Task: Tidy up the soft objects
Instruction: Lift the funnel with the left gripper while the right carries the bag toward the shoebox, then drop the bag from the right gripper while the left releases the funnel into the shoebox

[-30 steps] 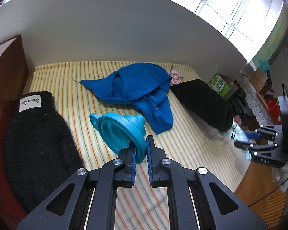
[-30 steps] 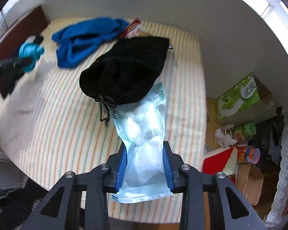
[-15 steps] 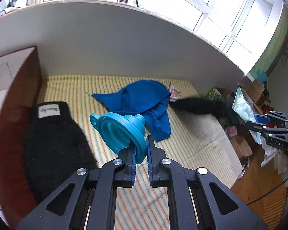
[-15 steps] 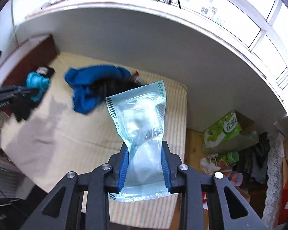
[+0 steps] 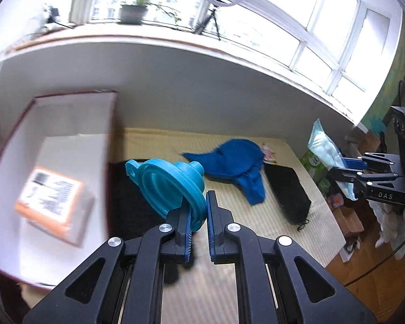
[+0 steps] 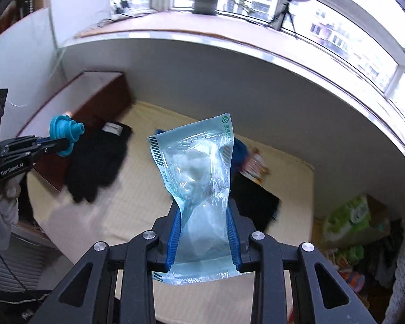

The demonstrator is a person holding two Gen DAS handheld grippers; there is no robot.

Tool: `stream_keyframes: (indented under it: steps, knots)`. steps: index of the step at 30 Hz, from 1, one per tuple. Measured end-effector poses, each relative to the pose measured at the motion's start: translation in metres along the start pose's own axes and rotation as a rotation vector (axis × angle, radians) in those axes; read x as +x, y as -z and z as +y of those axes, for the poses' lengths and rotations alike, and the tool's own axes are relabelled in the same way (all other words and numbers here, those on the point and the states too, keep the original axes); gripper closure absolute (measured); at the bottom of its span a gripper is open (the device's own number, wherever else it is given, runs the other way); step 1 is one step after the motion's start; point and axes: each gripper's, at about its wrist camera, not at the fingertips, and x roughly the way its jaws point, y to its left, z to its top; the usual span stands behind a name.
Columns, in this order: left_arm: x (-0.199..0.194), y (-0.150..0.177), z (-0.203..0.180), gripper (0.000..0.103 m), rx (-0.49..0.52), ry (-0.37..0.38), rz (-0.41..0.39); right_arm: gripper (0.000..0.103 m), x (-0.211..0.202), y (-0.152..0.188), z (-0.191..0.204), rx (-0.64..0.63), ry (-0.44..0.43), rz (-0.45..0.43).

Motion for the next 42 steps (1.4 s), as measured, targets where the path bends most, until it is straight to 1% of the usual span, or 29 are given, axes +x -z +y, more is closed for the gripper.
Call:
stream_keyframes:
  steps: [2, 7, 11, 16, 22, 29, 33, 39, 41, 42]
  knots:
    - [-0.011, -0.002, 0.010, 0.095, -0.009, -0.023, -0.016, 0.075, 0.005, -0.011, 0.014, -0.015, -0.023, -0.012]
    - [-0.037, -0.002, 0.042, 0.095, -0.036, -0.106, -0.048, 0.075, 0.020, -0.045, 0.059, -0.065, -0.115, -0.028]
    - [-0.050, 0.003, 0.070, 0.095, -0.064, -0.164, -0.050, 0.075, 0.031, -0.072, 0.090, -0.093, -0.174, -0.033]
    - [-0.060, 0.009, 0.090, 0.095, -0.085, -0.201, -0.045, 0.075, 0.043, -0.103, 0.133, -0.133, -0.224, -0.037]
    - [-0.061, 0.011, 0.108, 0.095, -0.112, -0.209, -0.043, 0.075, 0.064, -0.134, 0.176, -0.165, -0.260, -0.022]
    - [-0.057, 0.013, 0.124, 0.095, -0.142, -0.211, -0.035, 0.074, 0.092, -0.165, 0.213, -0.151, -0.298, 0.003]
    - [-0.054, 0.013, 0.129, 0.095, -0.151, -0.213, -0.027, 0.074, 0.110, -0.178, 0.231, -0.152, -0.292, 0.017]
    - [-0.051, 0.013, 0.133, 0.094, -0.147, -0.205, -0.015, 0.073, 0.128, -0.185, 0.244, -0.156, -0.269, 0.040]
    - [-0.051, 0.013, 0.134, 0.093, -0.148, -0.208, -0.017, 0.068, 0.129, -0.186, 0.244, -0.149, -0.265, 0.026]
    - [-0.051, 0.012, 0.134, 0.086, -0.150, -0.211, -0.016, 0.064, 0.127, -0.186, 0.243, -0.147, -0.265, 0.017]
